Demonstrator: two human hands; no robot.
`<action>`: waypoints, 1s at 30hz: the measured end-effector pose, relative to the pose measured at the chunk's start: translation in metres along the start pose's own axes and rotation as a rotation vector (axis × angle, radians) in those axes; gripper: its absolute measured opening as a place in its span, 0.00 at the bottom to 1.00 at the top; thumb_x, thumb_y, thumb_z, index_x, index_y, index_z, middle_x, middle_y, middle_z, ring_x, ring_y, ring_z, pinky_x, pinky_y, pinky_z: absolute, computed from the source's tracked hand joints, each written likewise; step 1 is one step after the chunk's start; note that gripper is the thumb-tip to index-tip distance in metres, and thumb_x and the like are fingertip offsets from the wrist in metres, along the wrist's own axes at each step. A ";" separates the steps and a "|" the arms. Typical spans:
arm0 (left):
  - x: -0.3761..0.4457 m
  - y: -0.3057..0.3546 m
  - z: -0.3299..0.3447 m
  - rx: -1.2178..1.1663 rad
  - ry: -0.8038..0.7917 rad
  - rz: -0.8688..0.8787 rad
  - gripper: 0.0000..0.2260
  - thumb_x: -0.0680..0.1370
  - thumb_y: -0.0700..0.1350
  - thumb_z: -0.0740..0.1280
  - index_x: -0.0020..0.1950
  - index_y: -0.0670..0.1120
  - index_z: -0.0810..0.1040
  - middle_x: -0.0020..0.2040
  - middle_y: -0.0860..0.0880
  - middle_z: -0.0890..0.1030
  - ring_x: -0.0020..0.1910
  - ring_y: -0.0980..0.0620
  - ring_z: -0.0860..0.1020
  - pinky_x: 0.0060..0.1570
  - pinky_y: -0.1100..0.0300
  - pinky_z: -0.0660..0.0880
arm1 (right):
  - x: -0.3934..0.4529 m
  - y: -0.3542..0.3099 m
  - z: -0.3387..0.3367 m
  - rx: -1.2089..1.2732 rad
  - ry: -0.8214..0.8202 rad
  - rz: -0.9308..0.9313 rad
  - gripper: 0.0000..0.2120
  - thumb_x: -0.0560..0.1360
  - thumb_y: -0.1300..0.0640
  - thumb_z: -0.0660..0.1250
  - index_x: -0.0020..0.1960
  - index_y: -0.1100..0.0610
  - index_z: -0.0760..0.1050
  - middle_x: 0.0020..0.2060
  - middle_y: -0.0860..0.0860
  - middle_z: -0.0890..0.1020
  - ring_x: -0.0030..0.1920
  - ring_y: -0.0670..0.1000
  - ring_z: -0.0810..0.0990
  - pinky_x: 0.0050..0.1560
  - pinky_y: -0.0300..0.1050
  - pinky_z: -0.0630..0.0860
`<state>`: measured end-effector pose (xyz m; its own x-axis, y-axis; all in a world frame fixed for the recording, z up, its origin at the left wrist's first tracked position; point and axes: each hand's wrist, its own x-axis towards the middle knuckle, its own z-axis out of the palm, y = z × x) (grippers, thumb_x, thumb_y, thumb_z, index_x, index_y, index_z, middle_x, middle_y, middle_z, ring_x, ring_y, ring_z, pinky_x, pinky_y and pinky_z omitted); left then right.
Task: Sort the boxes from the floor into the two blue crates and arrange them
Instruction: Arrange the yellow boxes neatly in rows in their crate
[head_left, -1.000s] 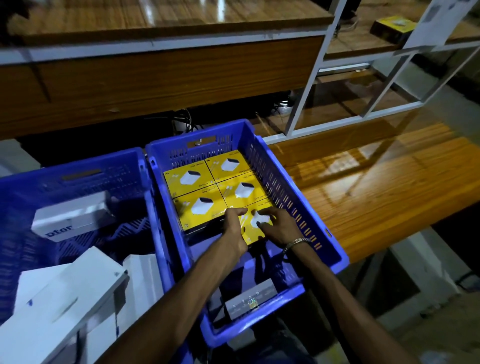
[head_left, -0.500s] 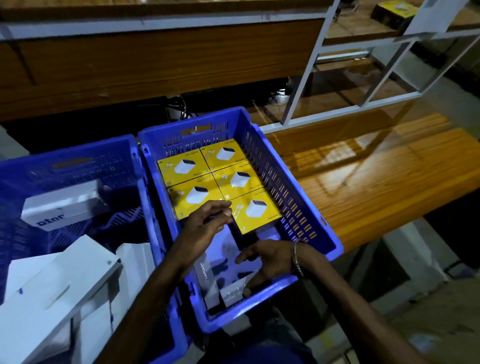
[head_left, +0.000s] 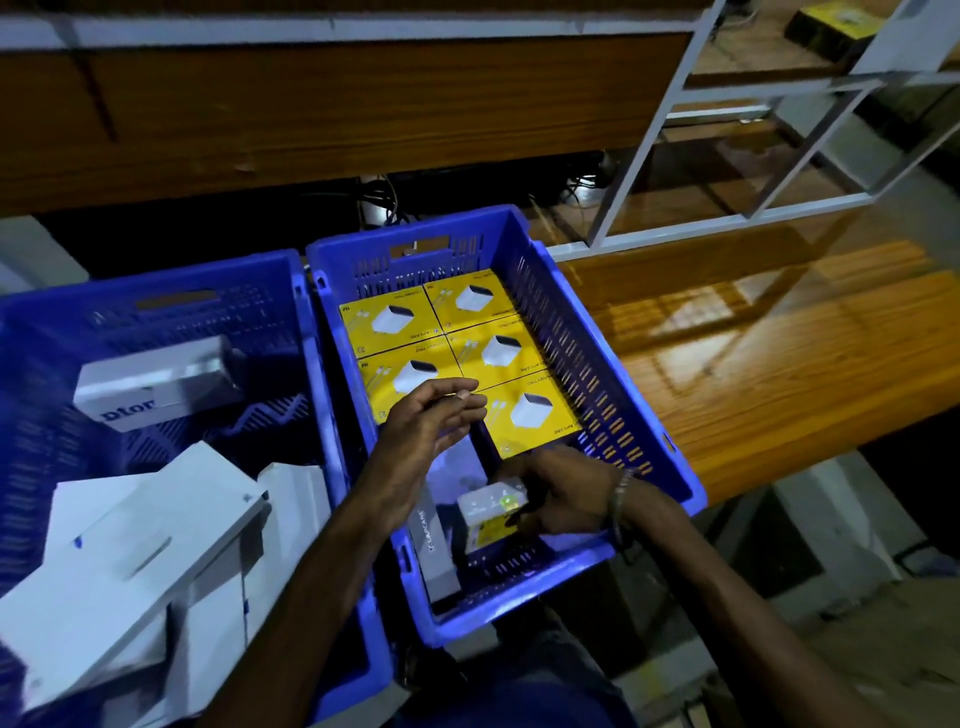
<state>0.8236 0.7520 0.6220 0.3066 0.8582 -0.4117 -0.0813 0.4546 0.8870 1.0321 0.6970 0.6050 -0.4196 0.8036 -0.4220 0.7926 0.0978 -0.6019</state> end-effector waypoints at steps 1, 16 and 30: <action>0.000 0.001 0.000 -0.009 -0.004 -0.001 0.10 0.83 0.41 0.66 0.63 0.42 0.81 0.58 0.44 0.87 0.60 0.47 0.84 0.68 0.52 0.75 | -0.006 0.002 -0.008 0.064 0.055 0.013 0.18 0.67 0.54 0.77 0.56 0.48 0.80 0.41 0.45 0.85 0.39 0.43 0.81 0.41 0.46 0.80; -0.002 -0.005 0.009 -0.077 -0.071 -0.039 0.20 0.75 0.55 0.78 0.62 0.62 0.75 0.60 0.58 0.82 0.61 0.54 0.81 0.68 0.41 0.73 | -0.034 0.003 -0.036 1.391 0.429 0.139 0.12 0.76 0.63 0.68 0.58 0.56 0.80 0.51 0.52 0.85 0.50 0.53 0.83 0.45 0.54 0.86; 0.001 0.011 -0.012 -0.258 0.267 0.294 0.20 0.83 0.40 0.67 0.74 0.39 0.71 0.60 0.43 0.81 0.53 0.47 0.81 0.48 0.52 0.80 | 0.075 -0.077 0.040 0.025 -0.112 0.242 0.39 0.71 0.50 0.79 0.76 0.61 0.67 0.65 0.59 0.80 0.65 0.59 0.79 0.63 0.49 0.77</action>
<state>0.8118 0.7608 0.6289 -0.0162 0.9754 -0.2200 -0.3711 0.1984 0.9071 0.9220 0.7264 0.5929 -0.2666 0.7318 -0.6272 0.8651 -0.1051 -0.4904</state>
